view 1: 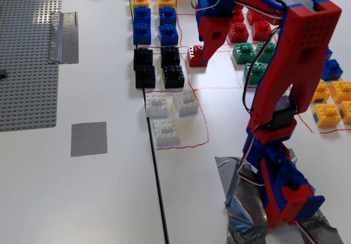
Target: Grab the block and put it in the grey marker
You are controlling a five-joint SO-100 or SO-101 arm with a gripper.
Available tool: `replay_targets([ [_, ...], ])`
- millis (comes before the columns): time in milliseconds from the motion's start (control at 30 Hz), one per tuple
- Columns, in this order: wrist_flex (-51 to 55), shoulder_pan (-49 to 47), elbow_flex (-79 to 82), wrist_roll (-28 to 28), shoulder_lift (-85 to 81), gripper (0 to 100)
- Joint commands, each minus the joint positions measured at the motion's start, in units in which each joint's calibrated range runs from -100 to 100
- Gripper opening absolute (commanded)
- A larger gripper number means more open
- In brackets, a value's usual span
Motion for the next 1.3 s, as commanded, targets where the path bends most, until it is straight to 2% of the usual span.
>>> replay_targets([
  [0,-0.9,1.2,-6.9,0.8,0.0,25],
  [633,-2.8,1.9,-13.5,1.1,9.8,24],
  [767,-2.8,1.8,-13.8,0.8,10.4,19],
  [867,-3.1,1.8,-14.3,0.6,10.8,6],
  [933,-3.0,1.8,-14.7,0.6,10.8,0],
  [1067,-1.7,1.8,-15.5,0.9,10.0,0],
  [1267,0.5,2.1,-14.1,4.2,3.7,0],
])
